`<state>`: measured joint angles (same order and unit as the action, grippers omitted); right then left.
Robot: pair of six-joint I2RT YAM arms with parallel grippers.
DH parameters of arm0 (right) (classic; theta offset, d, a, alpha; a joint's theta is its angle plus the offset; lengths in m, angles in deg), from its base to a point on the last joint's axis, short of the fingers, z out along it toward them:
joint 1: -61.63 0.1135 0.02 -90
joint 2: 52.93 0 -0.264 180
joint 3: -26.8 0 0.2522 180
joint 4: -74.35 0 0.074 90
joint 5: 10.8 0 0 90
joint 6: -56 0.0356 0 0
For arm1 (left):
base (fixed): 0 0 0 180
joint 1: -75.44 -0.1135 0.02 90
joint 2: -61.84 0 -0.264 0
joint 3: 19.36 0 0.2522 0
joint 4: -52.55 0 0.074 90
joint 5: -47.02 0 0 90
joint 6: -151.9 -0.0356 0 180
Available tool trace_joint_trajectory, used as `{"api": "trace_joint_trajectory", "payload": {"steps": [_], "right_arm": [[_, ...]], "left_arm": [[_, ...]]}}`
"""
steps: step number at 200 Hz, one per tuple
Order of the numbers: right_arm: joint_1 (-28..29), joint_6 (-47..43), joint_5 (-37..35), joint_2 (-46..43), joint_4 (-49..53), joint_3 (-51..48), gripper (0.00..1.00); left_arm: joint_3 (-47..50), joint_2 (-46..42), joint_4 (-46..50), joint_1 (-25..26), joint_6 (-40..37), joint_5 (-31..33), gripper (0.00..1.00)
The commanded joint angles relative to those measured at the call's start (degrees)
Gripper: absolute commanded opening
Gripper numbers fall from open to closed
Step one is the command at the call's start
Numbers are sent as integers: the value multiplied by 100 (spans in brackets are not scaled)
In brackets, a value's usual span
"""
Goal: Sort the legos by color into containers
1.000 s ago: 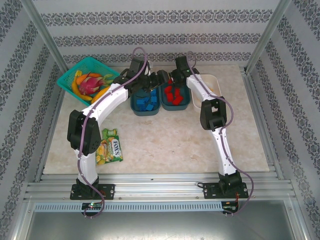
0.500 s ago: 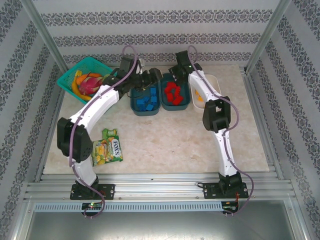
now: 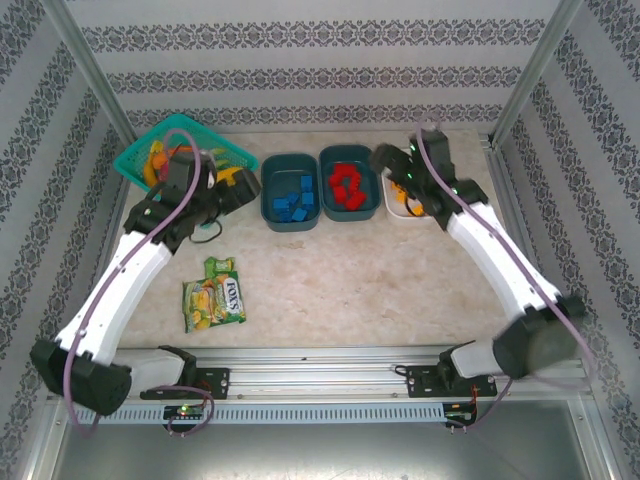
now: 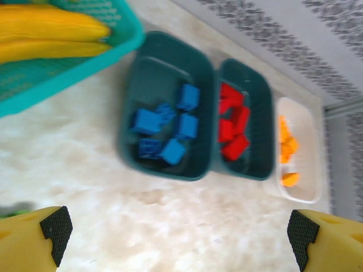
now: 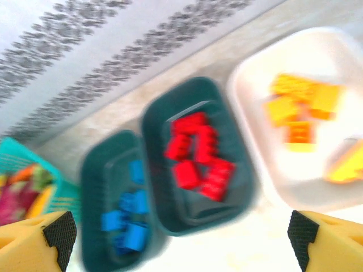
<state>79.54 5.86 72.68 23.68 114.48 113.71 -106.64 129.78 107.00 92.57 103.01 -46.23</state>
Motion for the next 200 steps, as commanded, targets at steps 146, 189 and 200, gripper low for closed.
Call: {"api": "trace_joint_trajectory", "payload": {"steps": [146,189,200], "right_arm": [[-1147,-3527,-1154,-176,-4861,-4566,98],[-1511,-3622,-633,514,-5961,-4370,98],[-1576,-3617,-459,639,-6265,-4471,98]], "left_arm": [[4341,891,-5703,-1166,-3293,2388,100],[4039,1866,-6870,-1639,-3660,1400,100],[4147,2005,-7208,-1702,-3666,1290,100]]}}
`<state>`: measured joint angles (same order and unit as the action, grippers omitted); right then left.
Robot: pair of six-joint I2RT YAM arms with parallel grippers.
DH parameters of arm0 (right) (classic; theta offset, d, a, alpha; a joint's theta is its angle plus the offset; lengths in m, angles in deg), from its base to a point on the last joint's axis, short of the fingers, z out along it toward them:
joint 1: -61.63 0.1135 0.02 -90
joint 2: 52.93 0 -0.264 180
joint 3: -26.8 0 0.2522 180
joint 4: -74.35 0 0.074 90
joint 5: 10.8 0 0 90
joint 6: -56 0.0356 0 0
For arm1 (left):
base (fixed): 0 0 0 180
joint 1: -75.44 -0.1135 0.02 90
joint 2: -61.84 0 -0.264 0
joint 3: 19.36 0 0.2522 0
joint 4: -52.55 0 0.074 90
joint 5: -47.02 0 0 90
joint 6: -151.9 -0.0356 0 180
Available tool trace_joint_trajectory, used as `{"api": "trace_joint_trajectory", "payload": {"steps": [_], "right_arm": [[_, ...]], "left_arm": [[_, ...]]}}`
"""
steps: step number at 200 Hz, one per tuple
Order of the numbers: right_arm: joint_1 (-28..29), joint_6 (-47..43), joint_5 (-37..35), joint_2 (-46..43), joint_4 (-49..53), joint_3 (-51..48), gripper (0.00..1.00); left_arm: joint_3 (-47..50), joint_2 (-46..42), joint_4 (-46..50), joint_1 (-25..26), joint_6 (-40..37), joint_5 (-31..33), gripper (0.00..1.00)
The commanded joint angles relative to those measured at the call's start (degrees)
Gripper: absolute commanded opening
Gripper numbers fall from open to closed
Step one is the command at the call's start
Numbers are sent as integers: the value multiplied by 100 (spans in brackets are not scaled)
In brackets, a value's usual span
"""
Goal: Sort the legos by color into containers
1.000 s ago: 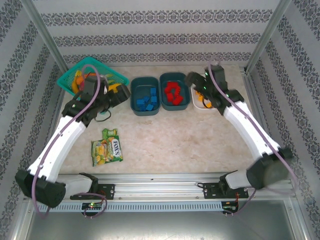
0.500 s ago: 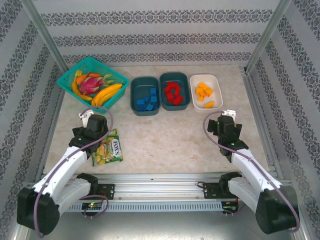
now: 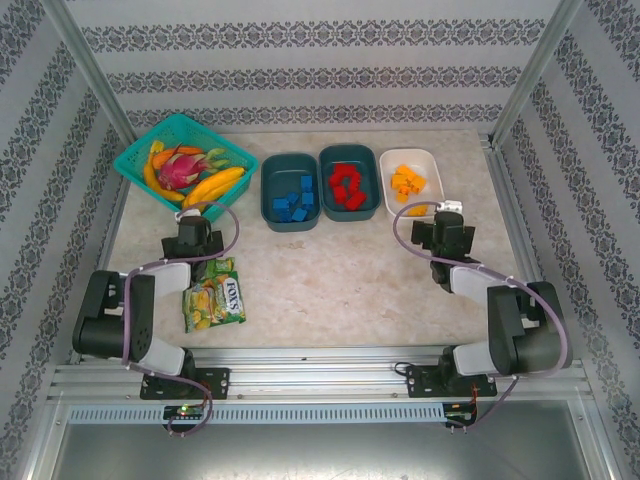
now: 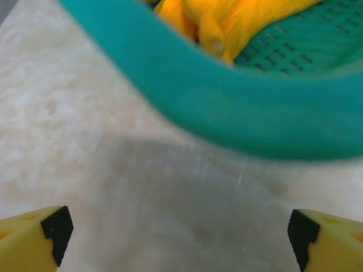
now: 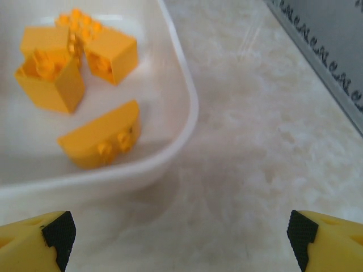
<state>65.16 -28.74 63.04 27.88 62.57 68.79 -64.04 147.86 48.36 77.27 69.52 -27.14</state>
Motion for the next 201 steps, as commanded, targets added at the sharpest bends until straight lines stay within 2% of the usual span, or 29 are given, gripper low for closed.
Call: {"api": "trace_joint_trajectory", "payload": {"steps": [1,8,21,47,59,87,98,201], "right_arm": [[-144,-157,520,230,-1110,9,98],[-180,-142,637,281,-1418,-131,98],[-217,-187,872,255,-1659,-293,98],[-228,-271,1148,693,-3365,-943,98],[-230,-233,1028,597,-3300,-1026,98],[-202,-252,903,622,-2889,-745,98],[-155,-275,840,542,-2515,-623,98],[-132,-292,820,573,-2606,-635,98]], "left_arm": [[-106,201,-1383,-173,-315,-622,100],[-125,166,-1273,-174,-322,-678,100],[91,87,-1622,-174,-397,-831,100],[934,143,-3156,-174,-404,-876,100],[1160,341,-3826,-174,-372,-751,100],[853,297,-3121,-154,-409,-837,100],[892,352,-3285,-148,-428,-822,100],[888,330,-3241,-146,-432,-828,100]]}}
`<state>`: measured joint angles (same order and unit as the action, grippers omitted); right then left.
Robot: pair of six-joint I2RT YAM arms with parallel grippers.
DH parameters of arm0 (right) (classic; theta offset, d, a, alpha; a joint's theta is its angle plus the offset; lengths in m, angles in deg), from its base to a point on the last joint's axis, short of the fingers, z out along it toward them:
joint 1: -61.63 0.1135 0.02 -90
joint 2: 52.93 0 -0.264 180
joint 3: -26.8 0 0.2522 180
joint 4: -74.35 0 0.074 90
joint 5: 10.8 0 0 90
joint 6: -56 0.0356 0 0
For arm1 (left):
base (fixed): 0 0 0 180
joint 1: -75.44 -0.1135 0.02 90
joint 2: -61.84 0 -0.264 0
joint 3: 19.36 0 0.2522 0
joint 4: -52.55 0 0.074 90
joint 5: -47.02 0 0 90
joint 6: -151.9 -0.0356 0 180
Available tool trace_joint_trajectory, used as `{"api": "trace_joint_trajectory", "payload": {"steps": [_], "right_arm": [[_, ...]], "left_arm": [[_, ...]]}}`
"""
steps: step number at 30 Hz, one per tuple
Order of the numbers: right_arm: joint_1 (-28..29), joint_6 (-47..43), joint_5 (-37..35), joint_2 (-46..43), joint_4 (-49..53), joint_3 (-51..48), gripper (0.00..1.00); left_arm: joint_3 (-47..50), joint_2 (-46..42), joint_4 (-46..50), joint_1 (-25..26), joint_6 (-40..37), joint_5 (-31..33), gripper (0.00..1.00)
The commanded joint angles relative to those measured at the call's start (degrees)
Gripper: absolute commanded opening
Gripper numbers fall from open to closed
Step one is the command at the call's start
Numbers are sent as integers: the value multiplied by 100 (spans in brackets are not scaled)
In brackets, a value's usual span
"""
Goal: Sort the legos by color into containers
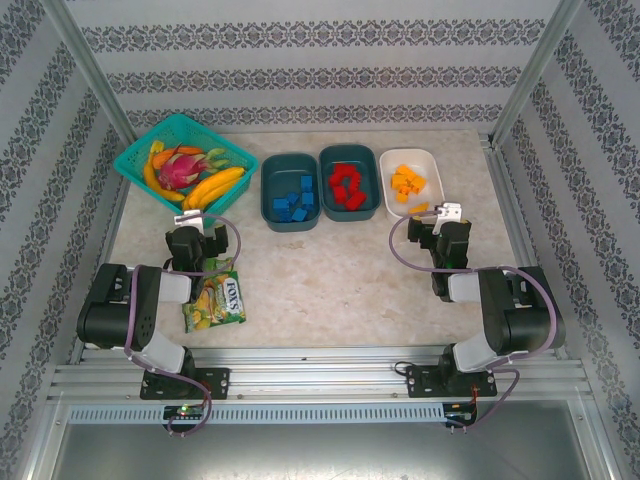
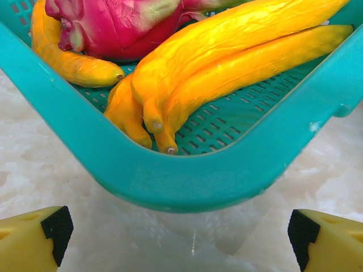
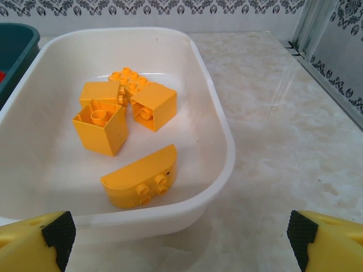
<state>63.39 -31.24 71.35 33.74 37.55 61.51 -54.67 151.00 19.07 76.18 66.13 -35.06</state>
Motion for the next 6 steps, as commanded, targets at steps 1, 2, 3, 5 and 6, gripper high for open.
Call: {"api": "trace_joint_trajectory", "payload": {"steps": [1,2,3,5,6], "right_arm": [[44,-46,-13,-7,-103,93,98],[36,-31,5,-12,-81,102,98],[35,-30,11,-15,-76,104,98],[41,-60,-3,-27,-154,59,98],[44,-57,-1,-31,-163,45,98]], "left_arm": [[-46,19,-312,-33,-96,-37,100],[-60,21,-303,-37,-98,-32,100],[-61,14,-300,-30,-98,-28,100],[-61,19,-300,-30,-93,-28,100],[-59,21,-297,-29,-98,-27,100]]}}
